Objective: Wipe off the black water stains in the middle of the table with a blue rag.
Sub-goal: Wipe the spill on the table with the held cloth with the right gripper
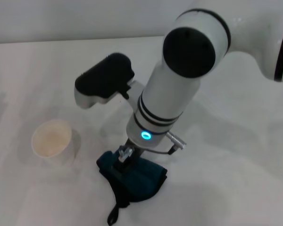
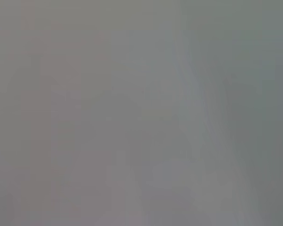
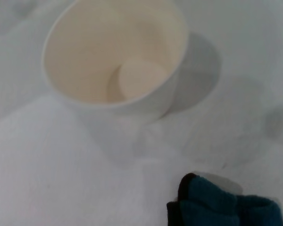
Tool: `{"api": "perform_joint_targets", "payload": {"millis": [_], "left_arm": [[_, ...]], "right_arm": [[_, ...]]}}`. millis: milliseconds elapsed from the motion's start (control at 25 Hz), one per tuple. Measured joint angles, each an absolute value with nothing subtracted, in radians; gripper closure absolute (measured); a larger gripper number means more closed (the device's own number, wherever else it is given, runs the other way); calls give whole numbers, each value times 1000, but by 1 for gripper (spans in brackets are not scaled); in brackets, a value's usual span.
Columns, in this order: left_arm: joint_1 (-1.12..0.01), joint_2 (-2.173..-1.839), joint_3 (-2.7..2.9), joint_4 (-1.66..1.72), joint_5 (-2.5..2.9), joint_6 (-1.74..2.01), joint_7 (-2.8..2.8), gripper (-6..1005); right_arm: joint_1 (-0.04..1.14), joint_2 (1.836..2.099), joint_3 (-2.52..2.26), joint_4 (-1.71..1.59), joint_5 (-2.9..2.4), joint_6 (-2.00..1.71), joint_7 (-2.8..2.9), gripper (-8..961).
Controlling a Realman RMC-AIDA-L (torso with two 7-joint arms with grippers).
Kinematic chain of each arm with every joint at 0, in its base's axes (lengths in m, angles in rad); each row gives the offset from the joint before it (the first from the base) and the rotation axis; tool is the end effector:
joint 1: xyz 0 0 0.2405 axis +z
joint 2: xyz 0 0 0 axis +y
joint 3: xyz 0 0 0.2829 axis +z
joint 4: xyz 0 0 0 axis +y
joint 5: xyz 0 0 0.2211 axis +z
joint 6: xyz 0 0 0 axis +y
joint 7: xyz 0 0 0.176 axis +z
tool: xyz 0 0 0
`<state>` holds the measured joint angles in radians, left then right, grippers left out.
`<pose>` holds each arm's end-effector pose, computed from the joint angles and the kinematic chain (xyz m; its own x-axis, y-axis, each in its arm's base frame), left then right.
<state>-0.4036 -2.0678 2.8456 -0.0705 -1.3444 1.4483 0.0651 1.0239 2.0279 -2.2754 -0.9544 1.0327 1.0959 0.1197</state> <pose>-0.3726 0.3432 0.0140 0.9049 -0.2272 0.3599 0.3498 -0.0848 -0.9330 0.1351 0.3471 -0.1982 0.6181 -0.7123 0.3326 -0.6080 -0.7013 -0.3720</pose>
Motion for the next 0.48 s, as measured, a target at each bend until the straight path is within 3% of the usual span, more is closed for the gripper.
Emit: {"api": "perform_joint_targets", "payload": {"millis": [480], "left_arm": [[-393,-2073,2845,-69,-1347,1456,65,152]], "right_arm": [[1092,2028,-2291,-944,1020,1138,138,861]]}}
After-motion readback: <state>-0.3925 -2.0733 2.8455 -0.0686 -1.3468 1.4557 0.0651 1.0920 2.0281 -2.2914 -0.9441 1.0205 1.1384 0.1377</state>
